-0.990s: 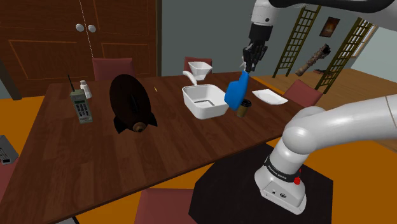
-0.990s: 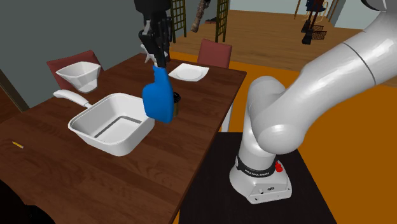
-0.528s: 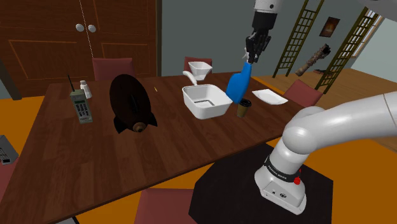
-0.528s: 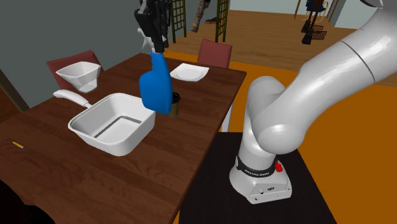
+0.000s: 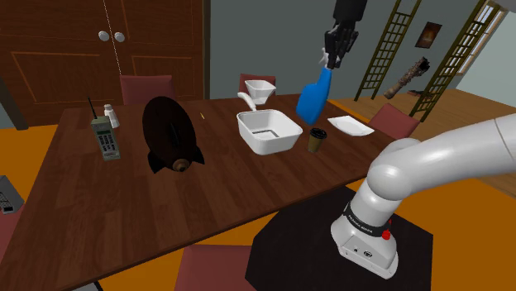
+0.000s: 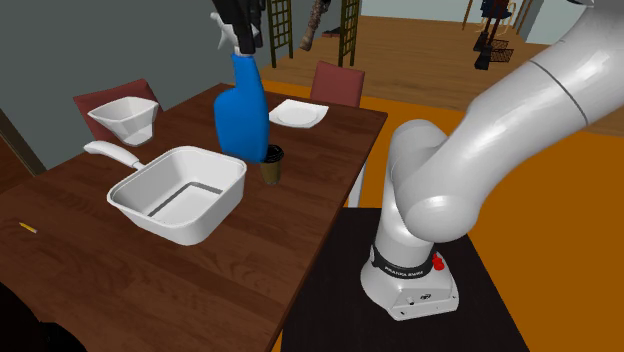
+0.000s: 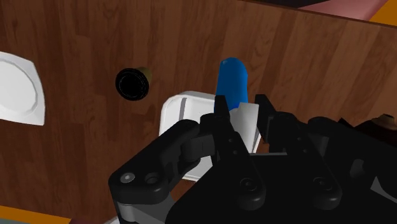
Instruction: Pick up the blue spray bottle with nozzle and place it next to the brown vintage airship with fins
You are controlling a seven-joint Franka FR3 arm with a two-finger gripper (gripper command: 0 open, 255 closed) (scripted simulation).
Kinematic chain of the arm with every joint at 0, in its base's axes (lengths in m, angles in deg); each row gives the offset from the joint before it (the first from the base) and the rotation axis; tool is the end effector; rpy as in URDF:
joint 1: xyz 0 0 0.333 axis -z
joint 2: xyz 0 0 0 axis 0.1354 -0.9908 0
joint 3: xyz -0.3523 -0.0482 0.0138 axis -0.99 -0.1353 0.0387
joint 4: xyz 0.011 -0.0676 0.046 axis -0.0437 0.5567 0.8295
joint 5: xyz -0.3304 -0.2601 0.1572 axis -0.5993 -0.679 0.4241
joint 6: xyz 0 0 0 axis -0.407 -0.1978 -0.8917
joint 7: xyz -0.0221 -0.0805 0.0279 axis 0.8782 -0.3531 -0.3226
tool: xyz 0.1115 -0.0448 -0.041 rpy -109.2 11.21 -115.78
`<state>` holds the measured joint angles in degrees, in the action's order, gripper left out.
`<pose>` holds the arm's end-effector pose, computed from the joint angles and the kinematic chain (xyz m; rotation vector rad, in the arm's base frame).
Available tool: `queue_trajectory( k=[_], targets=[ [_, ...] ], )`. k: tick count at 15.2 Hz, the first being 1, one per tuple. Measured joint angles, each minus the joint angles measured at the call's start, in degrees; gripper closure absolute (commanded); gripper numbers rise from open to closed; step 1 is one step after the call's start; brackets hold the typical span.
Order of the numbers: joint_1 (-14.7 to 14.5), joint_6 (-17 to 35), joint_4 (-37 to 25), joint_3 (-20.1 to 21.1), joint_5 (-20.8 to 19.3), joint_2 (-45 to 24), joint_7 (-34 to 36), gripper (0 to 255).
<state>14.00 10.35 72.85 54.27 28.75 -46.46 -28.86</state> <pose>0.3170 -0.0630 0.7052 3.0650 -0.3047 -0.0497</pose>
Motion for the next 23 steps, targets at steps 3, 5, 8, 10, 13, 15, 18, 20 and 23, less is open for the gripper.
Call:
queue_trajectory(
  k=[3,5,8,10,13,15,18,20,23],
  targets=[
    [0.0,-1.9,-3.4,0.0,0.0,-1.4,-0.2,255],
    [0.0,-3.4,-5.9,0.0,0.0,-2.5,-0.4,255],
    [0.0,-5.5,-9.1,0.2,0.1,-3.6,-0.4,255],
    [0.0,-6.8,-11.5,0.3,0.1,-4.6,-0.4,255],
    [-0.3,-6.0,-13.5,1.6,1.0,-7.7,1.3,255],
    [-0.6,-4.7,-15.1,3.2,1.9,-10.7,3.3,255],
    [-1.1,-2.8,-17.5,5.1,2.9,-15.1,6.0,255],
    [-1.4,-2.0,-19.5,6.4,3.3,-18.0,7.7,255],
    [-2.1,-0.9,-24.2,8.7,3.7,-23.9,10.8,255]
  ],
)
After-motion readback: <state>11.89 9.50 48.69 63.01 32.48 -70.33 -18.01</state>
